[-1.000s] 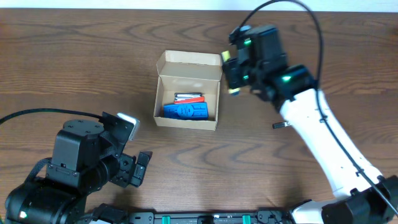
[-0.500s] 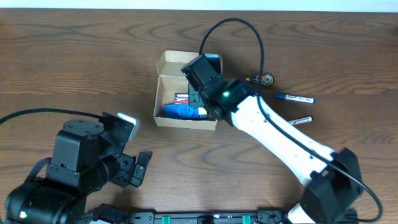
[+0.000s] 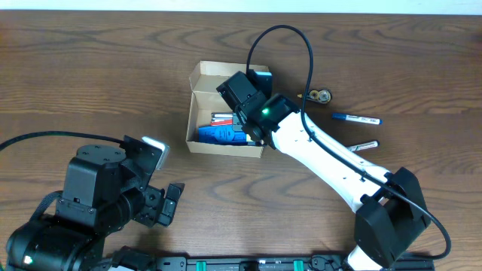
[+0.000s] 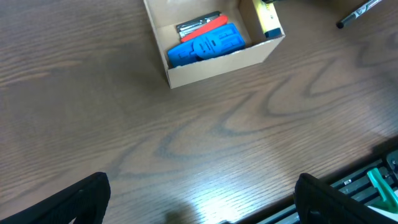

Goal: Pack container
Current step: 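Lower the yellow highlighter into the box and open the right gripper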

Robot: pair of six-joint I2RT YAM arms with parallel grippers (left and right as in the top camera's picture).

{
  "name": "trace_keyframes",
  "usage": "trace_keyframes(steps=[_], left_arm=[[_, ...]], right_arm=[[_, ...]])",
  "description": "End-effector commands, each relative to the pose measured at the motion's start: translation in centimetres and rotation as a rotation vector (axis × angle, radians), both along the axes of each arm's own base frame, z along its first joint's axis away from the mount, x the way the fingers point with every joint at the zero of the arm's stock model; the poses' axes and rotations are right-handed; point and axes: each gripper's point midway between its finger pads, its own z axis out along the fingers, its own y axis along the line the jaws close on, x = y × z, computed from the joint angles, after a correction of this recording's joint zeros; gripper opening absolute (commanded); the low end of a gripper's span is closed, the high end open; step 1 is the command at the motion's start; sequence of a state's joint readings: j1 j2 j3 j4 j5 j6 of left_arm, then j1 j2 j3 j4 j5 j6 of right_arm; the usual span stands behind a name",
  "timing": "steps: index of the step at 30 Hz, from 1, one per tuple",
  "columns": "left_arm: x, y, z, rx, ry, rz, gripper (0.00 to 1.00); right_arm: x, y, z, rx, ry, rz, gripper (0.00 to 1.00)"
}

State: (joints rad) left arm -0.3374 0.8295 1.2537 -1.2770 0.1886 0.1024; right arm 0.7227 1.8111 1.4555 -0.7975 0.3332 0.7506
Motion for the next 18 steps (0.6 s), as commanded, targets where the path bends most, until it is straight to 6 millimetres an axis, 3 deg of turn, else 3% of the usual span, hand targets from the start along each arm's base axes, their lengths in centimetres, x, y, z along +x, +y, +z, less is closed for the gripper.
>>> trace_keyframes(steps=[1, 5, 8, 14, 18], left_arm=[[0.0, -0.1, 0.5, -0.008, -0.009, -0.008, 0.95], [0.0, -0.1, 0.5, -0.008, -0.009, -0.008, 0.95], [0.0, -0.1, 0.5, -0.008, -0.009, -0.008, 0.95], [0.0, -0.1, 0.5, -0.008, -0.009, -0.008, 0.95], [0.0, -0.1, 0.5, -0.008, -0.009, -0.008, 0.95]], right_arm=[[0.2, -0.6, -0.3, -0.025, -0.016, -0.044, 0.14], [0.1, -0.6, -0.3, -0.026, -0.013, -0.042, 0.28], [0.1, -0.6, -0.3, -0.028, -0.012, -0.042, 0.47], [0.1, -0.7, 0.5, -0.034, -0.026, -0.011, 0.53], [0.6, -1.6, 3.6, -0.065, -0.111, 0.015, 0.56]])
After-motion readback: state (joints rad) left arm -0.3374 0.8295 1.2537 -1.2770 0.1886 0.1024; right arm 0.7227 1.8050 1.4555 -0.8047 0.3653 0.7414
